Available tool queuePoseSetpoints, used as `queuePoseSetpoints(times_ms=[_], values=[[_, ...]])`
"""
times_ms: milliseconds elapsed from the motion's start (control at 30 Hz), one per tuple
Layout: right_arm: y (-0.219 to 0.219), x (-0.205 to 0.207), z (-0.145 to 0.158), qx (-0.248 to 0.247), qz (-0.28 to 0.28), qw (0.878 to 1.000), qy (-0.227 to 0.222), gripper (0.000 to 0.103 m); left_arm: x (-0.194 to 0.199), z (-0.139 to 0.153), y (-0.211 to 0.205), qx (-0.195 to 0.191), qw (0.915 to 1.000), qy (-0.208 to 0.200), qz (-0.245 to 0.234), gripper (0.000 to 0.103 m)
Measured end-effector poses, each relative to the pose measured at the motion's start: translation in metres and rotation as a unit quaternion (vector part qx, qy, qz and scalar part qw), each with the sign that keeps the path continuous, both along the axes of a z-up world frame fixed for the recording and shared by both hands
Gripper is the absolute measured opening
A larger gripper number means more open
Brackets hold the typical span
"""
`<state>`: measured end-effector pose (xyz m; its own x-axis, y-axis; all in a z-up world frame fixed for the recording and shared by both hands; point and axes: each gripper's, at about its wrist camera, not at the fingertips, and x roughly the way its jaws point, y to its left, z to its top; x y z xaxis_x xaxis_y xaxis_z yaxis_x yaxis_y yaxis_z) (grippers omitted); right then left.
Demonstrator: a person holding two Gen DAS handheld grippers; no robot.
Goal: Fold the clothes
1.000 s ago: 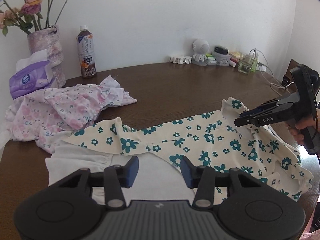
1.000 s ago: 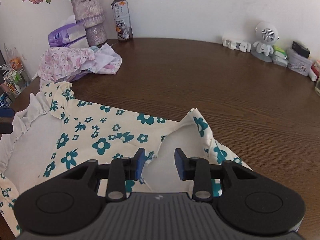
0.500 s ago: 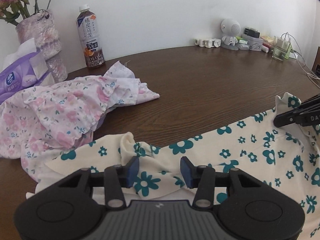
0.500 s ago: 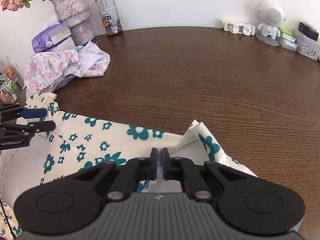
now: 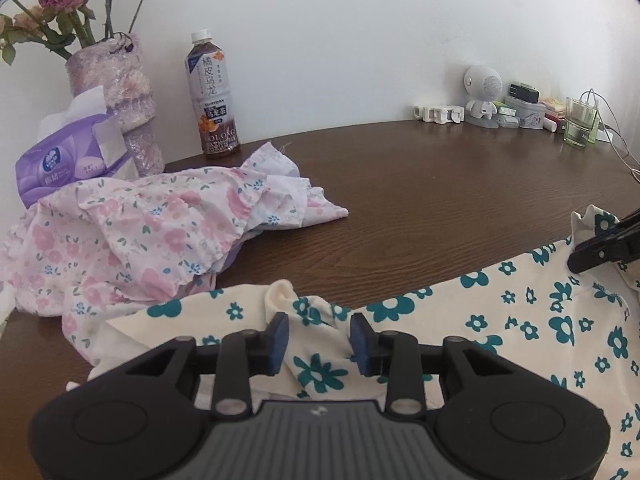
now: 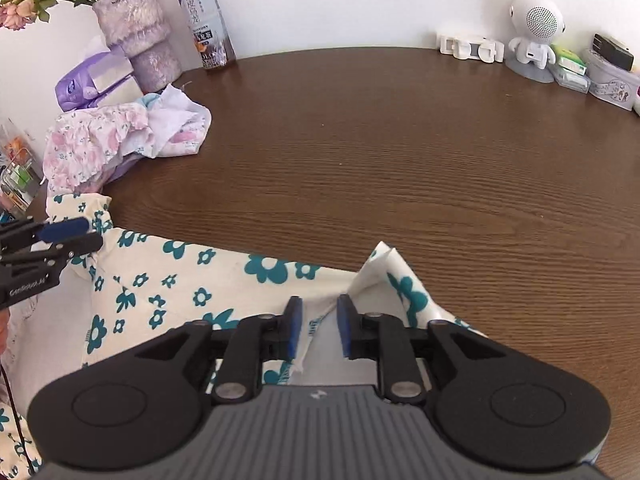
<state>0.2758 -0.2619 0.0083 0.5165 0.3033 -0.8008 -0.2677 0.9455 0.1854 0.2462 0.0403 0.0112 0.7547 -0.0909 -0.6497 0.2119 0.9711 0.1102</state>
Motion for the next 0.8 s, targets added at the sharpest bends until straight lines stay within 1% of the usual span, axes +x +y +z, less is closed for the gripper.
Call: queuePoseSetpoints(times_ms=[33,67,133,167,200,267,433,500,567,633,733,800], values=[[0.002,-0.002,-0.001,-0.001,0.001,1.0,0.0,0.035,0.001,-0.001,0.0,0.005,1.0,0.0,0.001,0.038],[0.006,-0.004,-0.001,-0.009,0.007,1.0,-0.001,0.036,0.003,-0.003,-0.001,0.01,1.0,0.001,0.002,0.039],[0.017,-0.01,-0.001,-0.047,0.017,0.999,-0.016,0.024,0.005,-0.009,-0.002,0.016,0.9998,0.007,-0.001,0.039],[0.02,-0.011,-0.001,-0.055,0.022,0.998,-0.02,0.009,0.006,-0.009,-0.002,0.014,0.9999,0.007,0.0,0.039],[0.022,-0.012,-0.001,-0.06,0.025,0.998,-0.023,0.002,0.006,-0.01,-0.001,0.011,0.9999,0.007,0.001,0.039],[0.024,-0.012,0.001,-0.062,0.02,0.998,-0.022,0.001,0.007,-0.011,0.004,-0.006,0.9999,0.01,0.005,0.04],[0.024,-0.012,0.017,-0.068,0.016,0.996,-0.056,0.001,0.005,-0.012,0.017,-0.045,0.9989,0.009,0.013,0.041],[0.025,-0.008,0.02,-0.076,0.02,0.995,-0.063,0.001,0.002,-0.01,0.02,-0.065,0.9977,0.008,0.017,0.039],[0.027,-0.004,0.013,-0.081,0.026,0.995,-0.058,0.001,-0.001,-0.008,0.023,-0.077,0.9969,0.003,0.015,0.037],[0.028,-0.001,0.006,-0.084,0.026,0.995,-0.054,0.001,-0.002,-0.007,0.025,-0.084,0.9964,0.004,0.014,0.037],[0.026,0.0,0.0,-0.069,0.021,0.996,-0.06,0.002,0.002,-0.011,0.03,-0.095,0.9952,0.012,0.021,0.038],[0.019,0.0,0.001,-0.046,0.021,0.997,-0.057,0.005,0.003,-0.012,0.032,-0.098,0.9949,0.011,0.023,0.039]])
